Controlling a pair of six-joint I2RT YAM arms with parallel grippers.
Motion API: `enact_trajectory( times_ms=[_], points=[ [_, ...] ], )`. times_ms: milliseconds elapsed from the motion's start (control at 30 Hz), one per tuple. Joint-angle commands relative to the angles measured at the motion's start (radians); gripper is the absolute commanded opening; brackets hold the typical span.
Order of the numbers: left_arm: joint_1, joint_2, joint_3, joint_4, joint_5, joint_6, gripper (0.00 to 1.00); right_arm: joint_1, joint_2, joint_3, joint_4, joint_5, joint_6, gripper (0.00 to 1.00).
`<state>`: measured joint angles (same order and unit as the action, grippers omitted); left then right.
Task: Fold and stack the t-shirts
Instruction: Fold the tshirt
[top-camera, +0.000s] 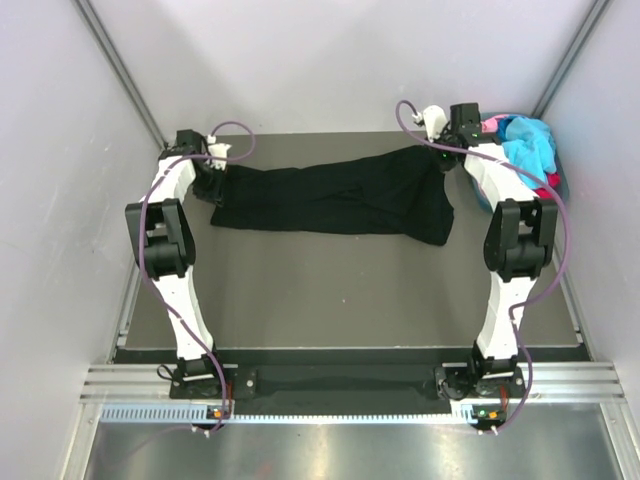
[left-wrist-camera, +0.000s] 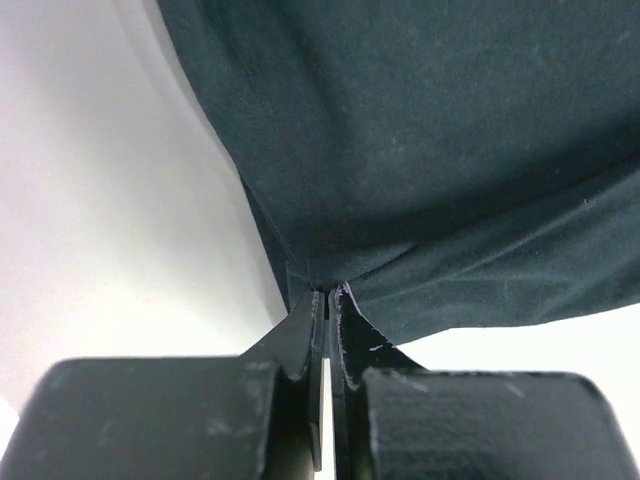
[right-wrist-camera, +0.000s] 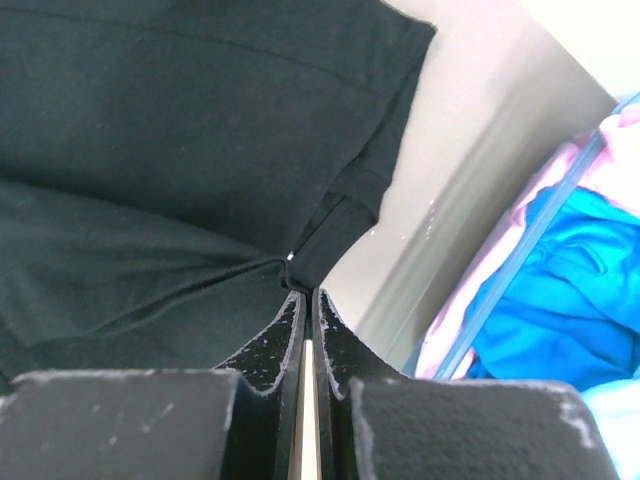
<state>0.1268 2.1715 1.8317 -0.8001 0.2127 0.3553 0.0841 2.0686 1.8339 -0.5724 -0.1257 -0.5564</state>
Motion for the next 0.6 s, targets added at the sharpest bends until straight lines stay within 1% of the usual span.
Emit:
enact_trajectory(
  times_ms=[0,167,200,233,267,300,367,400,467,567],
  points=[
    [-0.003,0.007,0.069,0.026,0.002,-0.018,0.00,-0.017,0.011,0.082,0.023,0.014,0.003,0.00],
    [-0.006,0.017,0.090,0.024,-0.019,-0.035,0.00,-0.017,0.056,0.136,0.016,0.014,0.012,0.00],
    [-0.004,0.014,0.089,0.025,-0.025,-0.044,0.17,-0.017,0.059,0.142,0.014,0.014,0.012,0.00],
    [-0.006,0.004,0.087,0.025,-0.032,-0.055,0.31,-0.017,0.067,0.152,0.011,0.009,0.019,0.00],
    [-0.004,-0.005,0.081,0.025,-0.032,-0.062,0.88,-0.017,0.068,0.156,0.009,0.006,0.023,0.00],
    [-0.006,-0.021,0.051,0.057,-0.032,-0.070,0.99,-0.017,0.067,0.154,0.008,0.001,0.029,0.00],
    [-0.007,-0.087,-0.001,0.107,-0.016,-0.069,0.99,-0.017,0.061,0.151,0.005,-0.008,0.032,0.00],
    [-0.007,-0.113,-0.055,0.152,-0.010,-0.070,0.99,-0.017,0.058,0.145,0.006,-0.008,0.033,0.00],
    [-0.012,-0.209,-0.130,0.208,0.016,-0.059,0.99,-0.017,0.038,0.117,0.017,-0.009,0.033,0.00],
    [-0.033,-0.249,-0.195,0.239,0.031,-0.039,0.99,-0.015,0.035,0.111,0.025,-0.011,0.035,0.00]
  ],
)
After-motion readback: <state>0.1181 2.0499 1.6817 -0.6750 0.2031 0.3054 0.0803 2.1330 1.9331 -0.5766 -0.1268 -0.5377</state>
